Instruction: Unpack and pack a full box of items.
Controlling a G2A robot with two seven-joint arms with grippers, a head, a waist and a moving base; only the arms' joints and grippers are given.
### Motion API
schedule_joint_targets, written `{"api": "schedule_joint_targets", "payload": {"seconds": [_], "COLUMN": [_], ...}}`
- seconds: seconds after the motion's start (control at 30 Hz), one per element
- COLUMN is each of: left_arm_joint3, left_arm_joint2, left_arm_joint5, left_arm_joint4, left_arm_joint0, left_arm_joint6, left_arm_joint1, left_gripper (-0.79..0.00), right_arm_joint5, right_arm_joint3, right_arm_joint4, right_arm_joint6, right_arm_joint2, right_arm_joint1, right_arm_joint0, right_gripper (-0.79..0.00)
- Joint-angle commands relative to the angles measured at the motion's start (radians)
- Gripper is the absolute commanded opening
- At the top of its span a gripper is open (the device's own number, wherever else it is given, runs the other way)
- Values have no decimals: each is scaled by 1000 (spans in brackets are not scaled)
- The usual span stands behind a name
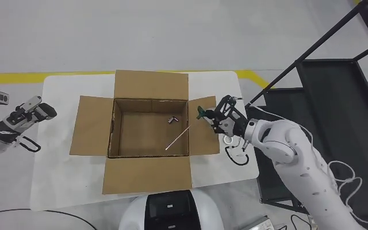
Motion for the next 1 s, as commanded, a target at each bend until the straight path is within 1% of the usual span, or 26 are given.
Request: {"api": "schedule_joint_targets", "payload": {"seconds": [0.0, 0.13, 0.23, 0.47, 0.63, 0.67, 0.7, 0.8, 0.9, 0.97], "left_arm_joint3": [0, 0, 0, 0, 0, 0, 0, 0, 0, 0], "left_arm_joint2": [0, 0, 0, 0, 0, 0, 0, 0, 0, 0], "left_arm_joint5": [0, 0, 0, 0, 0, 0, 0, 0, 0, 0], "left_arm_joint4": [0, 0, 0, 0, 0, 0, 0, 0, 0, 0], "left_arm_joint0": [0, 0, 0, 0, 0, 0, 0, 0, 0, 0], "left_arm_joint6": [0, 0, 0, 0, 0, 0, 0, 0, 0, 0], "left_arm_joint1": [0, 0, 0, 0, 0, 0, 0, 0, 0, 0], "left_gripper": [0, 0, 0, 0, 0, 0, 0, 0, 0, 0], "right_arm_joint5": [34, 136, 208, 320, 378, 383, 386, 385, 369, 317], "right_arm_joint3": [15, 57, 101, 193, 304, 325, 340, 373, 377, 358], "right_arm_joint4": [-15, -47, -67, -100, -64, -54, -44, -30, -26, -22], "right_arm_joint6": [11, 56, 58, 65, 34, 33, 30, 21, -4, -26], "right_arm_joint2": [-62, -194, -288, -480, -568, -580, -589, -605, -603, -593], "right_arm_joint1": [-9, -35, -59, -119, -165, -173, -180, -195, -201, -198], "right_arm_joint0": [49, 150, 215, 338, 411, 421, 431, 452, 453, 438], "right_gripper": [-785, -785, -785, -785, -785, -483, 0, 0, 0, 0]}}
